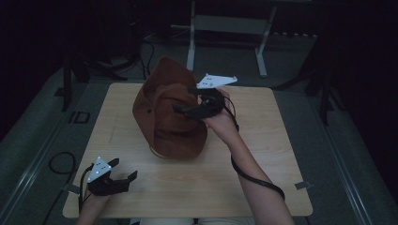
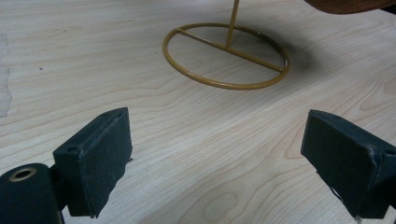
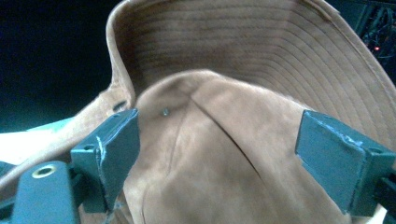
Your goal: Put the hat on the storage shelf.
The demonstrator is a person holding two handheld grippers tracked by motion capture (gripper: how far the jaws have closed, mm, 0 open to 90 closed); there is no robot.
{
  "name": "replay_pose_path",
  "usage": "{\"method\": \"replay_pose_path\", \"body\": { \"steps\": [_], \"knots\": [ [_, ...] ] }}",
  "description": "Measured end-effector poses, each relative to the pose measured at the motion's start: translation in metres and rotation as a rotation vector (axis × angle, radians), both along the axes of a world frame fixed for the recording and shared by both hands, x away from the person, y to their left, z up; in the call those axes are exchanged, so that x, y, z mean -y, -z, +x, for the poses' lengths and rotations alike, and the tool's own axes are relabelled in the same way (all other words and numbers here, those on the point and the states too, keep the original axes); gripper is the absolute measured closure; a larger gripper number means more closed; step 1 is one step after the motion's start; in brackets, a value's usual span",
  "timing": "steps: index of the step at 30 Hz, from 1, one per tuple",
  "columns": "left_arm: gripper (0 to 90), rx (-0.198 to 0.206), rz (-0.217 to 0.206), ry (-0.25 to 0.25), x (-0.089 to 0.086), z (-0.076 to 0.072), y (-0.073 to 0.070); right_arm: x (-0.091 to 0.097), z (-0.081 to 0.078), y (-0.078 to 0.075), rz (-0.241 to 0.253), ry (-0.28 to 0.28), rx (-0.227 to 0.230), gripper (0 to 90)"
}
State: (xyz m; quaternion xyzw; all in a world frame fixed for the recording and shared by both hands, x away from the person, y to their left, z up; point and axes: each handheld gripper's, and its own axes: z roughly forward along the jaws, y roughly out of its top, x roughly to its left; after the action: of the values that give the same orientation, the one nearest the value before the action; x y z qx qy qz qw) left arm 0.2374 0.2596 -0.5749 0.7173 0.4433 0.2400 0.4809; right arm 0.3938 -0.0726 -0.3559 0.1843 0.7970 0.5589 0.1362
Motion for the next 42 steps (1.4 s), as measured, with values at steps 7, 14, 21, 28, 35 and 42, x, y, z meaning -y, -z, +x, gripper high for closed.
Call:
{"method": "replay_pose_path", "body": {
  "steps": [7, 14, 21, 28, 35, 42],
  "knots": [
    [9.6, 0.001, 0.007, 0.004, 0.001, 0.001, 0.0, 0.031, -0.001, 0.012, -0.024, 0.039, 0.038, 14.0],
    [9.2, 0.014, 0.011, 0.02, 0.005, 0.0, 0.001, 0.051, -0.001, 0.034, -0.083, 0.059, 0.021, 14.5],
    [9.3, 0.016, 0.013, 0.012, 0.005, 0.0, 0.001, 0.077, 0.002, 0.065, -0.093, 0.101, -0.018, 14.4],
    [9.3, 0.015, 0.008, 0.016, 0.006, 0.0, 0.001, 0.093, -0.001, 0.086, -0.113, 0.121, -0.05, 14.2],
    [9.3, 0.013, 0.001, 0.011, 0.006, 0.0, 0.001, 0.11, -0.006, 0.114, -0.124, 0.137, -0.094, 14.2],
    [9.3, 0.011, 0.001, 0.013, 0.006, 0.0, 0.001, 0.123, -0.011, 0.136, -0.136, 0.142, -0.115, 14.2]
  ]
}}
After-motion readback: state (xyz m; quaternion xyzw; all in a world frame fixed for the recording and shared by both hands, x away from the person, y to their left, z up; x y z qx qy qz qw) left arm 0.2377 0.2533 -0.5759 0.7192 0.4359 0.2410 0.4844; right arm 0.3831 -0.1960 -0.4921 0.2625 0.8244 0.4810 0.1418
